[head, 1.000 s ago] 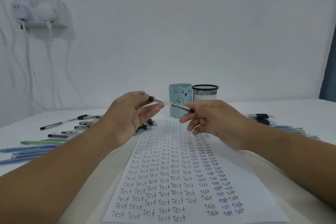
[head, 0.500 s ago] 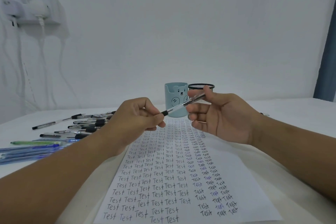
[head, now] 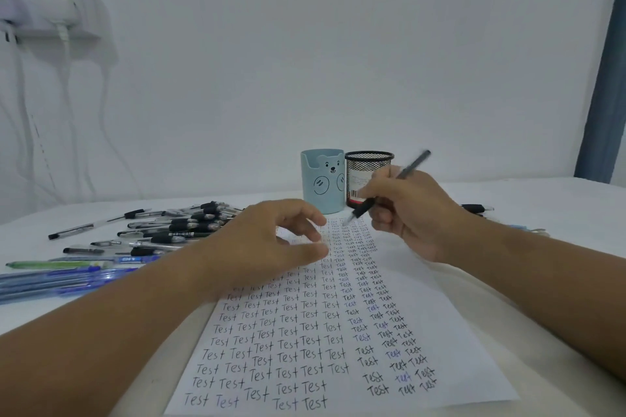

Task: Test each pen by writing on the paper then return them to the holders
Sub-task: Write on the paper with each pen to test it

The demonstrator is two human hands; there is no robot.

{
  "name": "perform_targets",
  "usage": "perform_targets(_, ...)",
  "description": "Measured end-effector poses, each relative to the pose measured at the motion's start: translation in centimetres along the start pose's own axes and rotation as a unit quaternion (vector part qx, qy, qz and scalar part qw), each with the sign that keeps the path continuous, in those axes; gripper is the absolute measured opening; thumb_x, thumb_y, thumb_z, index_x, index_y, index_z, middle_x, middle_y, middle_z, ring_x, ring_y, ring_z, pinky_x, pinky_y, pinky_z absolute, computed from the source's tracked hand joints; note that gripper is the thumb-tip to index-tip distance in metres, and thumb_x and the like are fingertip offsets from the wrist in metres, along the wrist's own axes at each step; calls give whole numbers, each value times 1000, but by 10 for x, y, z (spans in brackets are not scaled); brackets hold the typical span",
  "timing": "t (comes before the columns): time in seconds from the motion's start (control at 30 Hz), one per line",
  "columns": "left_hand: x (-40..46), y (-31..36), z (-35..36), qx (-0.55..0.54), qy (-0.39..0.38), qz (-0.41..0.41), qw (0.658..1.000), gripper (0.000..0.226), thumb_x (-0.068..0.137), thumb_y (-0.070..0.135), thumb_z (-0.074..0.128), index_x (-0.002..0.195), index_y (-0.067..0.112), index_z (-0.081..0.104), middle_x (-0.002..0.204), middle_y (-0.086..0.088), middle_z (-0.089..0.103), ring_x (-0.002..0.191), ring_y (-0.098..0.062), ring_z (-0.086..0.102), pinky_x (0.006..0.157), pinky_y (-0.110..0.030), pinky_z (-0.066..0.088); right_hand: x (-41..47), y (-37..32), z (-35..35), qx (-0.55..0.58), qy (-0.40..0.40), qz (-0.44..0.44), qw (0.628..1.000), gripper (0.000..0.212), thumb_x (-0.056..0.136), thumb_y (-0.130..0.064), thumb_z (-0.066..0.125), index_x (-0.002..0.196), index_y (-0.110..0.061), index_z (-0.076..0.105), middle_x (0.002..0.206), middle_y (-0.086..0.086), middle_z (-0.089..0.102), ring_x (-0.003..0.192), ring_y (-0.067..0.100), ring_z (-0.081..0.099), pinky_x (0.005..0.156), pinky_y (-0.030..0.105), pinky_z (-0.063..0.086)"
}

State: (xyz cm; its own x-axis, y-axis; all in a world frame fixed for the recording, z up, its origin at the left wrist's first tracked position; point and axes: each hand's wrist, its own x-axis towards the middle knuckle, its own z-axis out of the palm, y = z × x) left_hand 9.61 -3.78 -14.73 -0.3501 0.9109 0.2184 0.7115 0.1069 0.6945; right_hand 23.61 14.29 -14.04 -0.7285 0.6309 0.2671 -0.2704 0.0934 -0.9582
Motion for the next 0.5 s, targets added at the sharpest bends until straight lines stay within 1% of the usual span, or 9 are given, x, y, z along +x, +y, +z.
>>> perform_targets(0.07,1,-7,-3,35,-4,-4,999,23,80,46,81,102,44,72,108,22,70,99,4,66,100,-32,53,-1,-3,-6,-22,-7,19,1000,11,92,-11,61,82,-6,62,67,14,53,49,22,51,48,29,46)
perform_targets(0.1,1,-9,-5,44,-10,-7,999,24,79,48,82,101,44,74,109,21,70,102,3,65,101,-33,53,-2,-2,-9,-39,-22,36,998,16,94,-16,59,91,-2,67,71,18,62,52,25,56,50,30,49)
perform_targets(0.13,2,-10,-6,51,-17,-7,999,25,78,48,83,101,44,74,110,20,71,104,1,65,102,-34,52,-3,0,-11,-63,-36,55,996,22,94,-18,58,96,1,69,75,19,67,55,26,58,50,30,49)
perform_targets(0.17,3,-10,-6,58,-23,-7,998,26,77,49,83,100,44,74,111,19,71,106,2,64,103,-33,51,-4,1,-11,-91,-46,65,993,23,94,-19,58,94,2,70,77,19,68,55,25,57,48,29,46)
perform_targets(0.23,3,-8,-5,79,-37,-13,996,28,74,52,84,99,48,73,112,21,69,107,5,62,102,-29,49,-5,6,-9,-148,-56,62,985,17,91,-16,66,79,-3,67,68,16,63,49,21,47,43,25,36)
perform_targets(0.3,4,-7,-4,101,-44,-21,994,28,73,53,84,98,50,72,114,24,67,106,10,58,99,-22,45,-5,9,-6,-199,-51,38,978,28,90,-16,73,67,-10,58,59,11,56,44,17,38,40,21,28)
perform_targets(0.37,5,-7,-4,107,-49,-24,993,28,73,54,83,98,52,72,116,24,65,107,11,56,98,-19,43,-6,10,-4,-279,-47,4,959,38,90,-29,75,61,-15,53,55,6,59,40,12,42,40,18,32)
perform_targets(0.43,4,-8,-4,109,-52,-23,992,29,72,57,82,99,55,70,119,25,63,111,9,54,103,-23,42,-7,9,-2,-334,-43,-22,941,41,87,-39,76,60,-18,54,54,2,64,41,6,48,44,13,37)
perform_targets(0.5,3,-7,-4,115,-60,-23,991,29,73,59,79,100,56,69,121,27,60,114,9,51,105,-26,41,-7,9,-3,-360,-29,-31,932,40,81,-35,82,58,-19,54,53,0,64,42,4,49,48,13,39)
